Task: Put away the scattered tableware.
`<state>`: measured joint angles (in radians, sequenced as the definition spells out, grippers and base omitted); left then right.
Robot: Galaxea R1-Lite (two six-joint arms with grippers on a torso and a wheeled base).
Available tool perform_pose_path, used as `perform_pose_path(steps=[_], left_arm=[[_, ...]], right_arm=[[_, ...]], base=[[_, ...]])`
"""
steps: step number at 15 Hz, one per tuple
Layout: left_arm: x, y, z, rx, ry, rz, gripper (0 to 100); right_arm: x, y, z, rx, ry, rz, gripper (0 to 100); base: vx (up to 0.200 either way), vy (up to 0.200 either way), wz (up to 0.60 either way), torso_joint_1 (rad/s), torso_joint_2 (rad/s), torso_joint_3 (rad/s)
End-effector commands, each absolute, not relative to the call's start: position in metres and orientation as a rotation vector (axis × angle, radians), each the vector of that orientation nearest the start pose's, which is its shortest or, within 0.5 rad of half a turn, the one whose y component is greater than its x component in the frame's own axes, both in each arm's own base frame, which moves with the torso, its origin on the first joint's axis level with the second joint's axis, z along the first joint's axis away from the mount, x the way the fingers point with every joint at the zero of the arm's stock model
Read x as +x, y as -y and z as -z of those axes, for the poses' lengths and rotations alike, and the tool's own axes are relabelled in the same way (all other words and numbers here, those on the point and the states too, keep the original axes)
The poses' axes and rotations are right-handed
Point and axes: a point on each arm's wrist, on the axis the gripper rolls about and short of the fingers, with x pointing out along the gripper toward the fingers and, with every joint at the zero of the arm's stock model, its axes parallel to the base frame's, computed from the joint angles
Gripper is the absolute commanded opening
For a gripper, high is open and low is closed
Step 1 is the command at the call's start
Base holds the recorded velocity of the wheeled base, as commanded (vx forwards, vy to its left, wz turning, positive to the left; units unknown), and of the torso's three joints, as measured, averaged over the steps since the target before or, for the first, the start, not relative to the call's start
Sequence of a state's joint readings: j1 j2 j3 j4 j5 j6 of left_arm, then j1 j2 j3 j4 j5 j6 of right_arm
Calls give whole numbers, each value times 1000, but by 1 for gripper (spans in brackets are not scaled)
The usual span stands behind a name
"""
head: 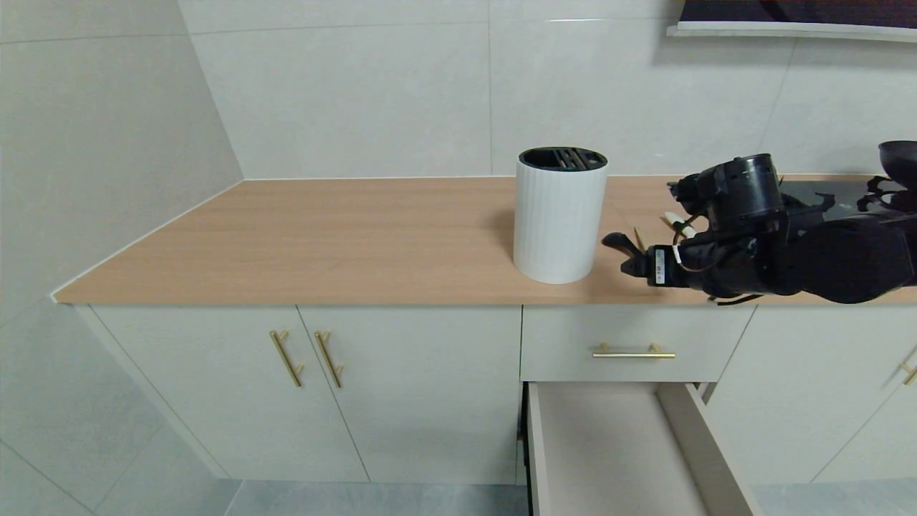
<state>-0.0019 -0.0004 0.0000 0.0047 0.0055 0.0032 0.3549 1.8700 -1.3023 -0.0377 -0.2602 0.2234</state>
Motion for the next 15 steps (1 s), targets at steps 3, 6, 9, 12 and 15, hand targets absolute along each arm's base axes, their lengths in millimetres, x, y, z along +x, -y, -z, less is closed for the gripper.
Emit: perform_pose_path(steps=[3,6,9,12,15], left_arm=[[-23,0,-75,3,-5,-5,100],[-23,0,-75,3,-5,-5,100],[-23,0,-75,5,-5,-5,100],[-23,0,-75,3,-5,-5,100],[-23,0,-75,3,-5,-5,100]], right_arm=[[378,-111,-186,86,-532,73,100],[390,-112,-172,85,-555,95,100],[396,-112,-164,76,-559,121,100],[397,-113,-163,75,-562,122,100],[398,-113,-162,75,-564,122,100]], base=[[0,0,0,0,0,0],[0,0,0,0,0,0],[0,0,0,0,0,0],[0,0,0,0,0,0],[0,0,0,0,0,0]])
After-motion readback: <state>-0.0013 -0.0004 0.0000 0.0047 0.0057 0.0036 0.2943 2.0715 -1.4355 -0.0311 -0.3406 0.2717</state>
